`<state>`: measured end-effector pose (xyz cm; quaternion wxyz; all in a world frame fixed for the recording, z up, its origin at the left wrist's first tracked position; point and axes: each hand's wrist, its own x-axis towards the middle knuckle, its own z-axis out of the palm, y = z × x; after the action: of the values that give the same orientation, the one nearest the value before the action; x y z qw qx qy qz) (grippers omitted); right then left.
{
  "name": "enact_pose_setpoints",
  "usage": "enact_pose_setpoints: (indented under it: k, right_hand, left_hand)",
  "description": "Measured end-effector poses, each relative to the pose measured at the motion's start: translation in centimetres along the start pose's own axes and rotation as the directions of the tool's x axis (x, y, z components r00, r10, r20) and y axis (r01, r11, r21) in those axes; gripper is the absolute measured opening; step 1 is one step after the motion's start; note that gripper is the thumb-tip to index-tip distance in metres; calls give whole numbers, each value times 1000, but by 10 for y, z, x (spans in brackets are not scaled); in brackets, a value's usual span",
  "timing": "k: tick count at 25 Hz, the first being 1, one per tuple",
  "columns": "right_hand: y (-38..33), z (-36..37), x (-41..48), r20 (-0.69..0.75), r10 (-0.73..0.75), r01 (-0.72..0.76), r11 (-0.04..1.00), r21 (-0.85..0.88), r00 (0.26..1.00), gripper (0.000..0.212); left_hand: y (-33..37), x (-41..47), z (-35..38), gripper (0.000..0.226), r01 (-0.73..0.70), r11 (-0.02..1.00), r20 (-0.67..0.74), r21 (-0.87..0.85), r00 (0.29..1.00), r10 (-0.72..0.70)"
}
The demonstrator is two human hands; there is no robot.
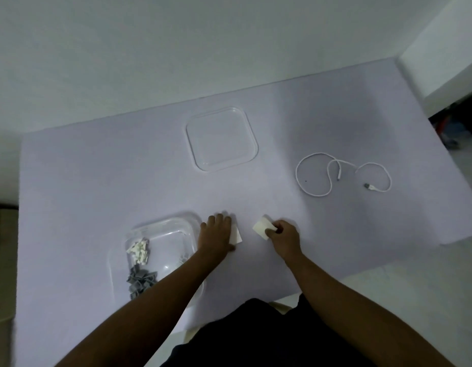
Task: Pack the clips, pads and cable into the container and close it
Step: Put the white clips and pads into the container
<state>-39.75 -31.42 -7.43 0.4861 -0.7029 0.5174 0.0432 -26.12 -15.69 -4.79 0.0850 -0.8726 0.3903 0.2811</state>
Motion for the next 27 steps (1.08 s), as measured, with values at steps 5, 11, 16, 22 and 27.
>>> enact_pose_setpoints:
  k: [5, 11, 16, 22, 27]
  right_hand:
    - [12, 11, -29, -64, 121, -108, 979, 175, 991, 10]
    - [-2, 18, -65, -111, 204, -135, 887, 442, 973, 10]
    - [-55, 44, -91, -23, 32, -13, 818, 575, 999, 15]
    - [-124, 119, -108, 189, -405, 417, 909, -26, 895, 18]
    - [-137, 161, -106, 282, -367, 463, 721, -515, 887, 23]
  left_hand:
    - [3, -5, 10, 62, 80, 991, 20, -108, 997, -78]
    - [-9, -10, -9, 27, -55, 961, -218, -271, 976, -6]
    - [-82, -46, -46, 31, -149, 763, -400, -629, 904, -154]
    - [-175, -106, -20, 27, 128, 470, -107, -873, 891, -442]
    - [-175, -115, 13, 26, 236, 346, 67, -908, 897, -436]
